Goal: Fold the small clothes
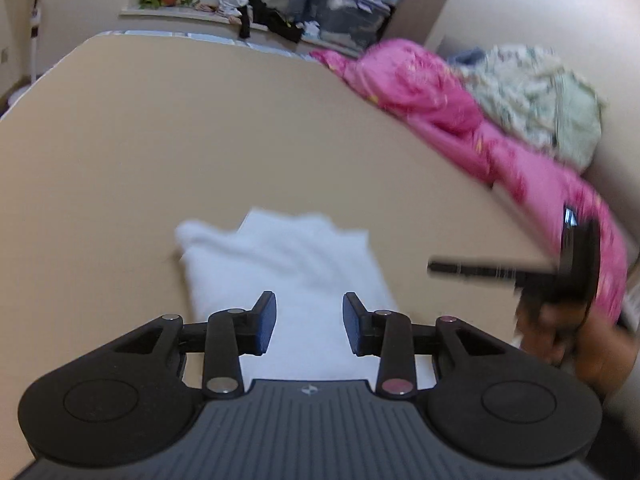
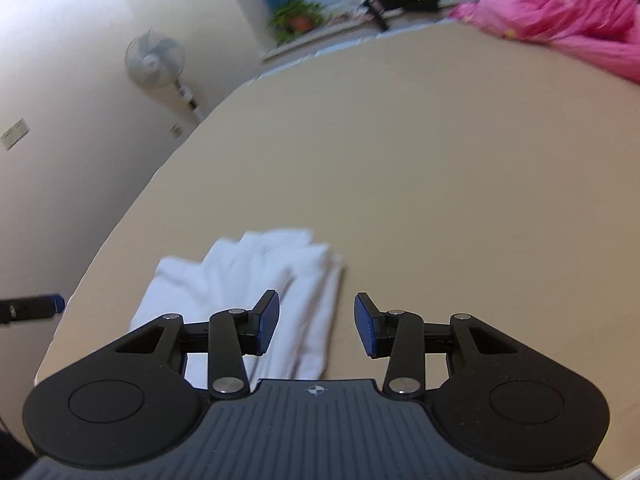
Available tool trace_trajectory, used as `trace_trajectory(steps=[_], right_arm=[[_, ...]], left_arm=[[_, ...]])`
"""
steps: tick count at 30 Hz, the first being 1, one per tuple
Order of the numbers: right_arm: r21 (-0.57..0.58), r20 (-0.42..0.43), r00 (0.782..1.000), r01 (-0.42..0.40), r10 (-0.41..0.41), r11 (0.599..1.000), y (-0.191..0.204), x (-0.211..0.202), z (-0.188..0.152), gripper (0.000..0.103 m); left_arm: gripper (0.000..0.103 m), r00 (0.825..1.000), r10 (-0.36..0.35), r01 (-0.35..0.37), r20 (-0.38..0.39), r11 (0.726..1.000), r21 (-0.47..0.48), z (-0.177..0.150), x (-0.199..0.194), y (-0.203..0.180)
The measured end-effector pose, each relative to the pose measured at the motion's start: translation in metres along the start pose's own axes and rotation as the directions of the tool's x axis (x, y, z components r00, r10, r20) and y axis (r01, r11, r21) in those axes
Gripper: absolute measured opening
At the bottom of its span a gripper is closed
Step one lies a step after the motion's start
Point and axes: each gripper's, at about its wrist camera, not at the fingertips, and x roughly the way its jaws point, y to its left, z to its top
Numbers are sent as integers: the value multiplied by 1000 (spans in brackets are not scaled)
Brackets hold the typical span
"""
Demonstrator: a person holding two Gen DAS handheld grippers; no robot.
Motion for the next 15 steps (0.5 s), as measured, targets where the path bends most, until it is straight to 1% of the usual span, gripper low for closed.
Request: trace_trajectory(steps=[3,5,6,7,8,9,11,12,14,15], right_arm=[[1,-31,999,-12,12,1000,7,14,-1,43],[1,-43,999,-17,17,1000,9,23,0,43],[8,-48,999,-20,20,1000,10,27,1,45],[18,-51,998,-22,23,1000,10,30,-1,47],[32,-54,998,-23,25,999,9,35,0,51],[48,-54,998,-22,25,999,7,39,1,53],[75,-46,998,-26,29,997,4,47,4,53],[86,-42,999,-30,34,996,3,52,6,54],[96,-38,999,-30,34,995,3,61,8,54],[96,-44,999,-24,28,995,3,67,8,54]], left_arm=[[39,999,-12,13,-30,999,45,-28,13,7],[39,999,-36,37,-32,999,17,-51,24,16],[39,998,-36,36,-48,999,-5,-59,33,20],[39,997,-16,14,-81,1000,-21,-65,39,25],[39,995,-3,0,-100,1000,-29,-66,45,25],[40,995,-6,5,-102,1000,-15,-65,49,23],[42,992,7,0,-128,998,60,-67,57,20],[42,990,14,-3,-141,997,78,-69,61,21],[42,985,8,6,-172,997,78,-71,67,23],[42,984,10,6,-178,996,91,-67,75,17]])
